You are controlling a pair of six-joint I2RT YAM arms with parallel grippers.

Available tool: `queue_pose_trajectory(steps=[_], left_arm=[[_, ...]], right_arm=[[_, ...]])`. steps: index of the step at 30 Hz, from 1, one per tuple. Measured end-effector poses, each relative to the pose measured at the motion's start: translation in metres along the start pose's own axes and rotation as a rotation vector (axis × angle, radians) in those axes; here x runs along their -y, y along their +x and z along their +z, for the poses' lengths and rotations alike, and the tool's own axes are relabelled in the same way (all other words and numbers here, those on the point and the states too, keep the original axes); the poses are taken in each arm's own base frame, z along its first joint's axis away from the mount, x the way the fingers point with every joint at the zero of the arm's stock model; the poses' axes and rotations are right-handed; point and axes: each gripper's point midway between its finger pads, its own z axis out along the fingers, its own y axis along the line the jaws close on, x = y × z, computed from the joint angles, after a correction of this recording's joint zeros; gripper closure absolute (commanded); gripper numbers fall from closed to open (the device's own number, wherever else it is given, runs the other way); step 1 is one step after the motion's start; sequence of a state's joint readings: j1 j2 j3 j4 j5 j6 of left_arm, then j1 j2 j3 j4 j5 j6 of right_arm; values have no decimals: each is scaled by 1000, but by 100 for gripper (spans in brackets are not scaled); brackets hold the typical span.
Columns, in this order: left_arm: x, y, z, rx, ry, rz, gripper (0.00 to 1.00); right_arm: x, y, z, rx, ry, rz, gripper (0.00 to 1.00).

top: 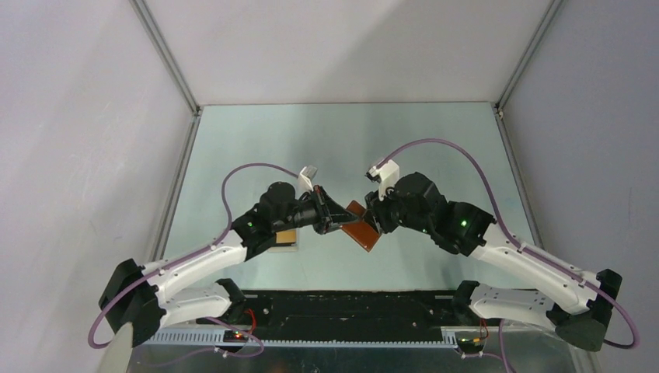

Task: Put the credit cards into the card holder
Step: Open the card holder.

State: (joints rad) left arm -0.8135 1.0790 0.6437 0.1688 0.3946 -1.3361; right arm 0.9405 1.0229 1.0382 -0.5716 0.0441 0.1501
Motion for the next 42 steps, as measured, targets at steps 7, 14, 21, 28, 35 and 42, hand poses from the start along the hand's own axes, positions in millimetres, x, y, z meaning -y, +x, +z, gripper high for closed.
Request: queue_pose_trajectory(steps=[7,14,21,28,35,42], left_arm=[[7,-4,-5,37,19,-5,100],[10,1,-9,21,28,-12,100],[15,6,-14,-2,45,4,100],[-3,9,-16,-24,-43,129,100],[3,6,-22,-41,-77,295,100],[-1,9,-14,-87,-108,287,100]], right_arm=[[-1,-12,-5,53,92,-102,67],[35,-6,-5,20,332,-201,69],[83,4,-11,-52,484,-158,66],[122,1,-30,-8,325,186,30],[82,-12,-42,38,-35,328,1],[6,-2,-38,-30,-223,162,1]])
